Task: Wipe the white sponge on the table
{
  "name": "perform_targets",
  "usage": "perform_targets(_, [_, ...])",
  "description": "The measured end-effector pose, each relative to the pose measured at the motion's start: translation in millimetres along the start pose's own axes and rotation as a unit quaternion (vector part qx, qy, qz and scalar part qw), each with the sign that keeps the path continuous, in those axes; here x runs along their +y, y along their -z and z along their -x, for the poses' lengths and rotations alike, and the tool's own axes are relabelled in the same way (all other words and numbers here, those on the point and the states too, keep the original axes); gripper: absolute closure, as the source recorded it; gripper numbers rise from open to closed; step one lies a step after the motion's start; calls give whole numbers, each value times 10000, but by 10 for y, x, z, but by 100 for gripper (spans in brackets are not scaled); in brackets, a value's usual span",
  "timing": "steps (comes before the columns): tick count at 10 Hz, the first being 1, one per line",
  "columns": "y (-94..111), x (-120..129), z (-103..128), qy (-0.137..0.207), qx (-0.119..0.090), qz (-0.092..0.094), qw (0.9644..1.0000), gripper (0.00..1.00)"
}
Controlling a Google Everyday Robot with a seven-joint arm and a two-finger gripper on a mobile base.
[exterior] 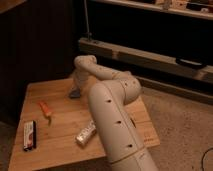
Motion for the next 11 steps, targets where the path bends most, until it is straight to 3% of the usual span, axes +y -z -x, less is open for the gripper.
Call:
perform_targets(3, [4,550,-424,690,132,116,9975,100])
perform_targets(5, [-35,697,-808,966,320,140,9947,100])
perform_targets(11, [2,314,-1643,708,717,375,9942,100])
